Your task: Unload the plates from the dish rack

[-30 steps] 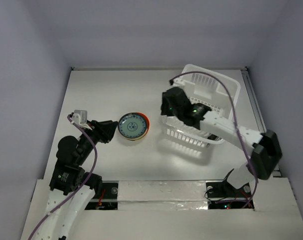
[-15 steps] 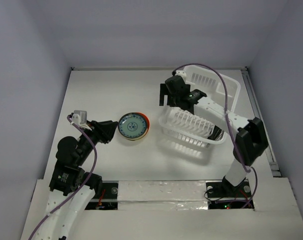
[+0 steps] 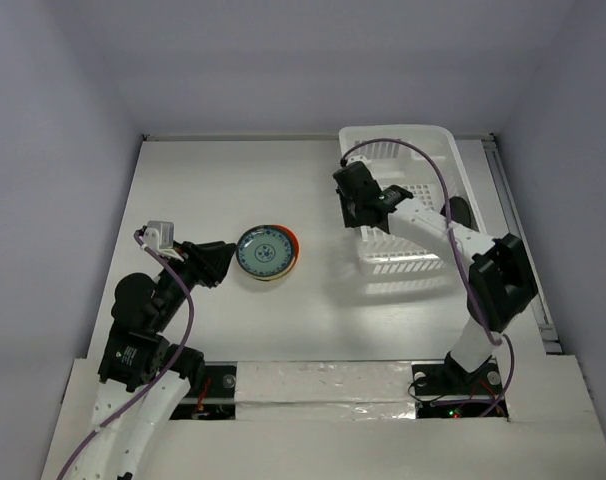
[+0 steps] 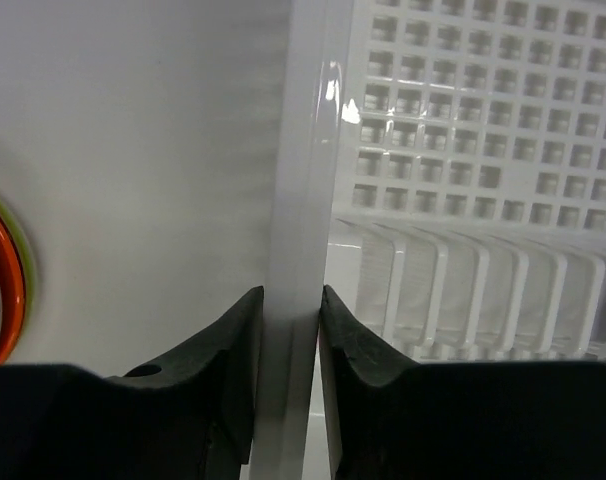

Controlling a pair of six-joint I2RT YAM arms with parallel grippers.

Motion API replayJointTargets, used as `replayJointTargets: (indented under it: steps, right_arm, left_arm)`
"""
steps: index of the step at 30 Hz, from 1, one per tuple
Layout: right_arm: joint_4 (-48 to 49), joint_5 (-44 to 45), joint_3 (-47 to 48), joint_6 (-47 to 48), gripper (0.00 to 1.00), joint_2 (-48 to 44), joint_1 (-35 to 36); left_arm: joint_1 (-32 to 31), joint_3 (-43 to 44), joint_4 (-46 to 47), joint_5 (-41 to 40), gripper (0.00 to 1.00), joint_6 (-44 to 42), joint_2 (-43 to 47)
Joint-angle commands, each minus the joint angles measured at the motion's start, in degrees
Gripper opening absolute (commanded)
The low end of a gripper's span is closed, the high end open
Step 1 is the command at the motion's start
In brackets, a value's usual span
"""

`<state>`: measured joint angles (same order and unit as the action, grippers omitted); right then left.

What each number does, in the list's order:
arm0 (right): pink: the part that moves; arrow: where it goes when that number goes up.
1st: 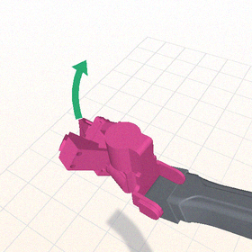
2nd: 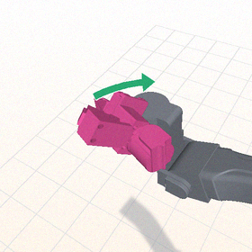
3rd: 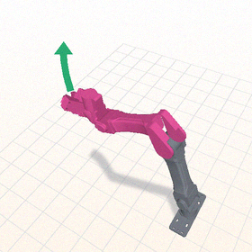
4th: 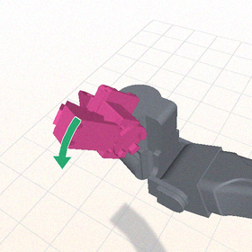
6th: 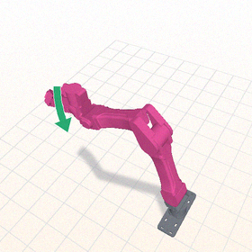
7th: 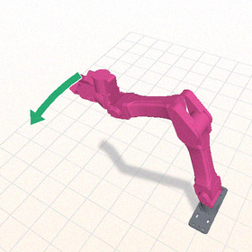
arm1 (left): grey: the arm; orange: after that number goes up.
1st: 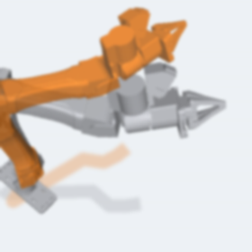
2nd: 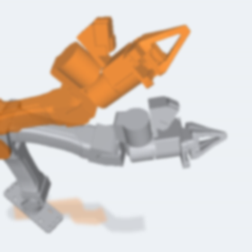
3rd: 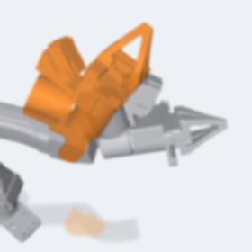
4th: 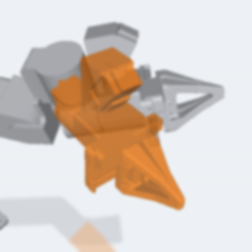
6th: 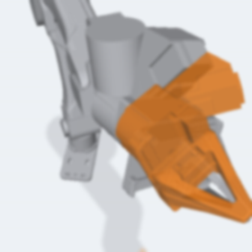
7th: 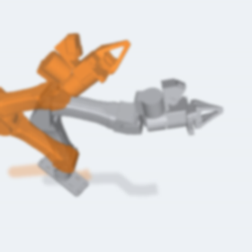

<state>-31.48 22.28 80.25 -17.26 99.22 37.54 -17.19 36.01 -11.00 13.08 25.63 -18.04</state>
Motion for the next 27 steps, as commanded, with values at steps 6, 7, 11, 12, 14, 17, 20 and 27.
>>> replayJointTargets:
  steps: [6,7,11,12,14,17,20,27]
  right_arm:
    - [3.62,-1.45,-1.85,7.94,0.58,-4.39,-0.80]
    - [3.54,-1.19,-1.50,6.90,0.65,-4.30,-0.80]
    - [3.36,-0.23,-0.09,5.22,0.82,-6.92,-0.80]
    - [3.79,0.21,0.08,5.04,0.83,-8.15,-0.80]
    - [3.89,0.92,0.17,4.34,0.83,-13.07,-0.80]
    - [4.24,3.72,-0.61,3.11,0.77,-20.54,-1.85]
    - [4.07,8.03,-4.29,1.27,0.35,-27.47,-4.04]
    - [-4.61,9.81,-12.65,-4.01,0.00,-32.51,-22.05]
  left_arm:
    - [0.23,-0.24,2.57,0.63,0.31,-0.05,0.03]
    - [0.23,-0.15,2.65,0.63,0.31,0.04,0.03]
    - [0.75,-0.24,2.65,0.89,0.31,0.04,-0.24]
    - [0.75,-0.24,2.74,0.89,0.31,-0.05,-0.24]
    - [0.75,-0.32,2.74,0.98,0.31,0.04,-0.24]
    - [0.75,-0.33,2.92,1.33,0.31,0.04,0.20]
    - [0.75,-0.41,3.18,1.86,0.31,-0.05,0.55]
    - [-1.35,-0.59,3.36,2.82,0.31,-0.23,2.66]
